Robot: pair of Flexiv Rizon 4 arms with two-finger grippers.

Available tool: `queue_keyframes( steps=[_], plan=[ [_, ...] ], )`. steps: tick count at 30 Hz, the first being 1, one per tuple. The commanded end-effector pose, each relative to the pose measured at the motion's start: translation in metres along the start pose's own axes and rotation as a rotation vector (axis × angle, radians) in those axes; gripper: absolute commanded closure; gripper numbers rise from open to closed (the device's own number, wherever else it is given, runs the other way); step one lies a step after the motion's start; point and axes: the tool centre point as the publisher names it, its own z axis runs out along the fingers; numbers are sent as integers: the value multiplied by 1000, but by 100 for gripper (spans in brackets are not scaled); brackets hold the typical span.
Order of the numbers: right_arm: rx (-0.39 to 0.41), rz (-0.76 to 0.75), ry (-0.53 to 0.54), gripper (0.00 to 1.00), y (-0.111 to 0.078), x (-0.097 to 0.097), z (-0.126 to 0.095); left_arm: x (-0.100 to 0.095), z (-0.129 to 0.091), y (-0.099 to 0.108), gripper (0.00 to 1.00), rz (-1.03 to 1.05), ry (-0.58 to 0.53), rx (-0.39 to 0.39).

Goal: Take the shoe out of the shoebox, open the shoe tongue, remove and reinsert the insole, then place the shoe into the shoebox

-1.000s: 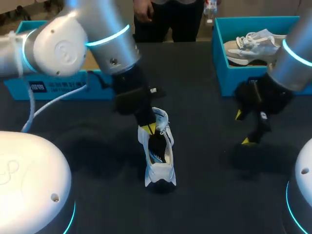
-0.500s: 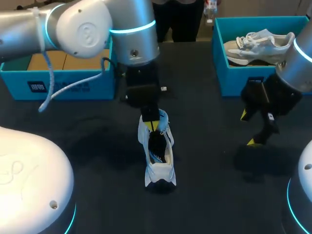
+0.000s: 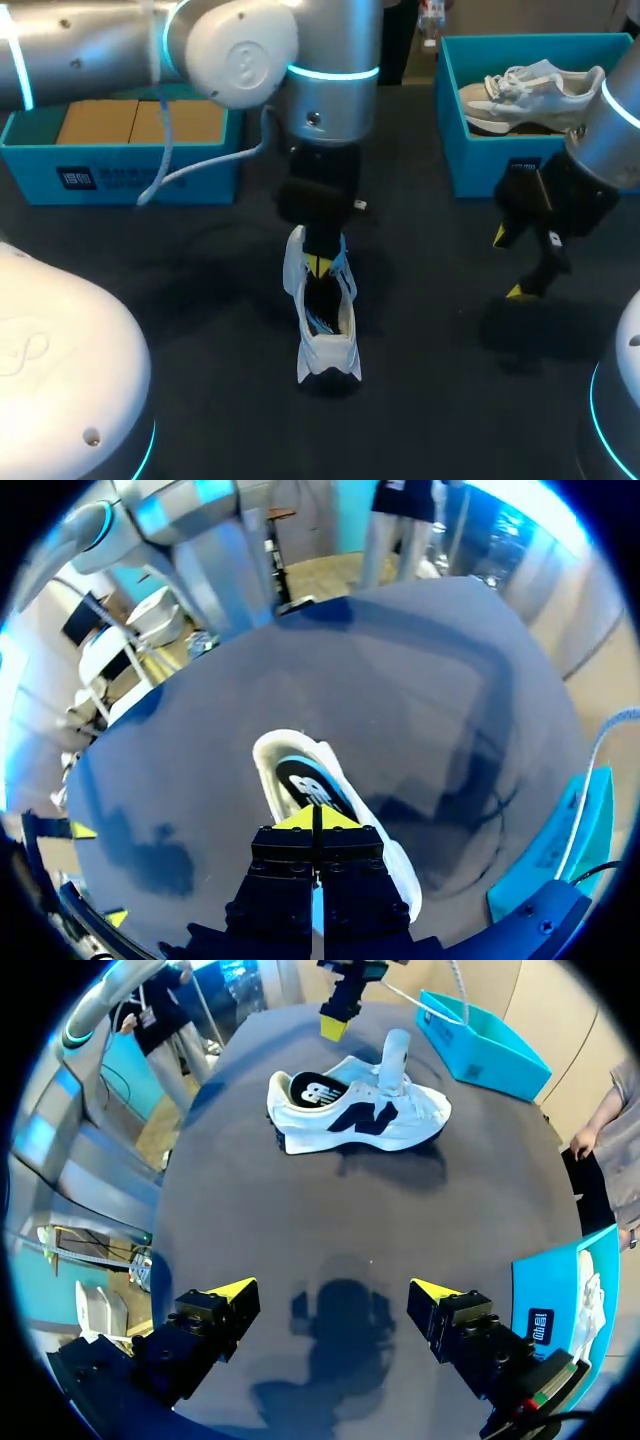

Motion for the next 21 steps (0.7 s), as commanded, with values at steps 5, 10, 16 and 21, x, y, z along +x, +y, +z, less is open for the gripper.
queue_keyframes(
  steps=[5, 10, 16, 21],
  plan=[
    [1, 0, -1, 0, 0, 1, 0, 4, -7, 11, 100, 66, 189, 68],
    [1, 0, -1, 0, 0, 1, 0, 4, -7, 11, 100, 66, 189, 68],
    [1, 0, -1, 0, 0, 1, 0, 9, 22, 24, 100, 53, 195, 131],
    [1, 0, -1, 0, 0, 1, 0, 12, 22, 22, 100, 62, 214, 124]
  ],
)
